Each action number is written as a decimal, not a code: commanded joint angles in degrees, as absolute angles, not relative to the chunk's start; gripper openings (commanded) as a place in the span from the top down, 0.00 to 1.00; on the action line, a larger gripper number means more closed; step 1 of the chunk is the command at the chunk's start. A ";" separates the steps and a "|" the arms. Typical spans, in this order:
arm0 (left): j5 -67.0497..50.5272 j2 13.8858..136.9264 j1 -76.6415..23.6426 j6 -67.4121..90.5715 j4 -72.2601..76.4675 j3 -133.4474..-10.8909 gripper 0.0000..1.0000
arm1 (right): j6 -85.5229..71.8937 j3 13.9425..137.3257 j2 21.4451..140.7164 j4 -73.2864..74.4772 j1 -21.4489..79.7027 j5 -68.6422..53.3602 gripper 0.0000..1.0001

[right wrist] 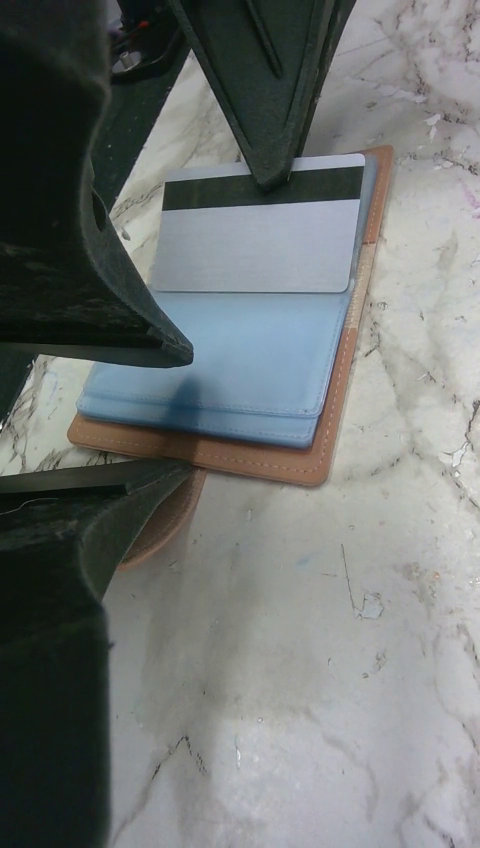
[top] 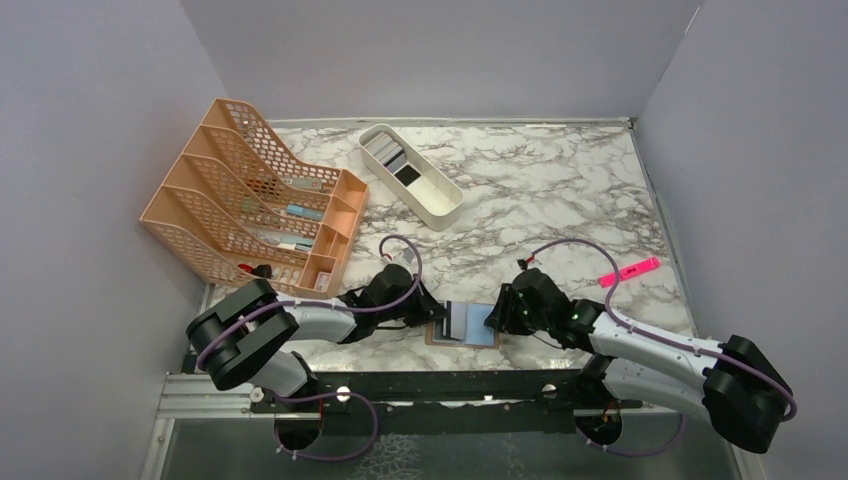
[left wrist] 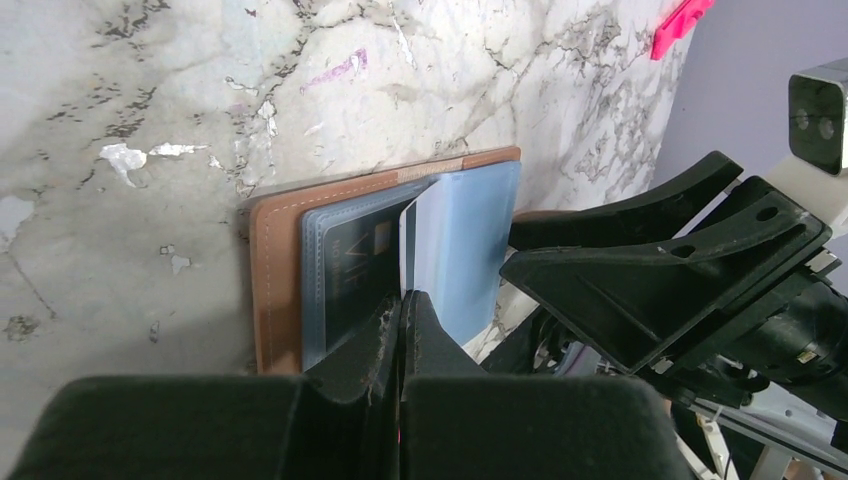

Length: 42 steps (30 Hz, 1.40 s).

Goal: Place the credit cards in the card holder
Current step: Insert the credit card into the card holder.

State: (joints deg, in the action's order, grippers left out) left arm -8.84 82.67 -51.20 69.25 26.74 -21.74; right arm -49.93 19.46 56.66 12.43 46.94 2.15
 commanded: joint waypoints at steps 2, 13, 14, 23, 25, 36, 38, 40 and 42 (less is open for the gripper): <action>-6.97 83.01 -52.15 69.23 26.64 -21.35 1.00 | -50.45 17.84 57.68 11.37 47.29 0.75 0.57; -8.55 86.02 -53.06 67.14 26.59 -24.30 0.98 | -50.32 18.50 56.78 12.38 47.29 1.03 0.56; -8.61 86.36 -53.25 66.88 26.63 -24.54 0.97 | -50.32 18.54 56.81 12.41 47.29 1.01 0.56; -7.78 86.59 -54.02 64.71 26.63 -24.96 0.89 | -50.69 17.93 57.64 10.52 47.29 -0.72 0.56; -8.05 86.68 -54.13 63.72 26.51 -25.51 0.84 | -50.78 17.93 57.57 10.54 47.29 -0.79 0.56; -5.97 84.16 -54.30 59.64 22.36 -27.34 0.60 | -50.57 18.11 56.51 11.56 47.29 -0.39 0.56; -4.81 83.94 -54.51 58.55 19.79 -28.47 0.58 | -50.60 18.00 56.48 11.53 47.29 -0.37 0.57; -2.71 83.84 -55.24 57.39 16.32 -30.37 0.57 | -50.65 17.95 56.48 11.39 47.29 -0.38 0.57; -1.18 84.00 -56.12 56.61 14.01 -31.96 0.56 | -50.70 18.02 56.72 11.10 47.29 -0.50 0.57</action>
